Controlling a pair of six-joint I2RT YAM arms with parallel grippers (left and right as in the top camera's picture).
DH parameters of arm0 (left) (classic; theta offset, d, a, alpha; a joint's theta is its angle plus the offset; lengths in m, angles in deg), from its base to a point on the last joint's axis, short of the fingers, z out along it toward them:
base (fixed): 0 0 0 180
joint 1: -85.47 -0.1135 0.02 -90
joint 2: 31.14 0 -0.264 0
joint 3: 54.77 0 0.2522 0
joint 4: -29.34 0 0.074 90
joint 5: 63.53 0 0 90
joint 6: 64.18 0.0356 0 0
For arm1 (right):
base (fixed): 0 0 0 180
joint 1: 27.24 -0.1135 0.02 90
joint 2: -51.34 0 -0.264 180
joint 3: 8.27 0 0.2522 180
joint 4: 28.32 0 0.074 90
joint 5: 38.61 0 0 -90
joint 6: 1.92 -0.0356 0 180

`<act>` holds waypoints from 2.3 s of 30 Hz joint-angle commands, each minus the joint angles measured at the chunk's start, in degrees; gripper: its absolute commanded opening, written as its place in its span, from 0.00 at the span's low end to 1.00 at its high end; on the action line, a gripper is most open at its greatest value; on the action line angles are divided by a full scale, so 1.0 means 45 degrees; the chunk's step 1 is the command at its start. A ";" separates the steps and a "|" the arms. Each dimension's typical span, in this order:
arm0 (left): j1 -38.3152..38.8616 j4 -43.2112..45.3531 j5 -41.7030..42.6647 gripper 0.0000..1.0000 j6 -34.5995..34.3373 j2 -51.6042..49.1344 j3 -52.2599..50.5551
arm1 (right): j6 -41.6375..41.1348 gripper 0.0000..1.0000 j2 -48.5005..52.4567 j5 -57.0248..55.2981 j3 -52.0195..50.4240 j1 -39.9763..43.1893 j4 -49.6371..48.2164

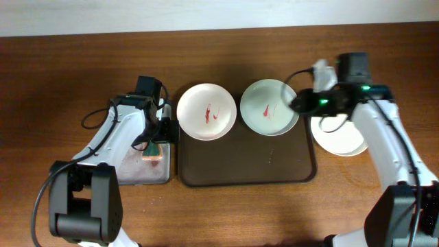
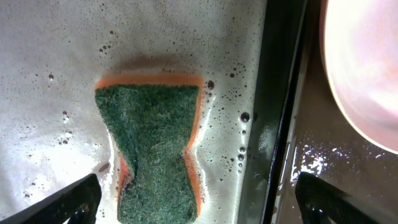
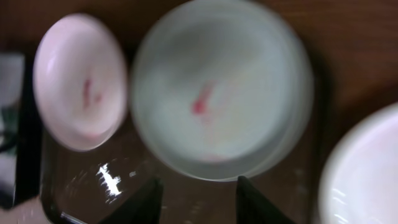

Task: Clean dirty plates on tray and stack at the side
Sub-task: 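Move the right gripper to the rim of the left white plate, then drag the left white plate toward the tray center with the right gripper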

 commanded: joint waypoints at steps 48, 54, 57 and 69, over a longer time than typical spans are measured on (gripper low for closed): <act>0.0015 -0.0010 0.0126 1.00 0.0019 0.0015 0.0160 | -0.6198 0.27 0.4522 -0.1433 0.0374 -0.5960 -0.3177; 0.0015 -0.0019 0.0126 0.99 0.0019 0.0015 0.0160 | -0.6227 0.21 0.4527 -0.1525 0.0374 -0.5926 -0.3157; 0.0015 -0.0019 0.0126 0.99 0.0019 0.0015 0.0160 | -0.6528 0.21 0.4575 -0.1530 0.0374 -0.5960 -0.3186; 0.0015 -0.0019 0.0126 0.99 0.0019 0.0015 0.0160 | -0.8490 0.22 0.4629 -0.2142 0.0340 -0.6018 -0.3604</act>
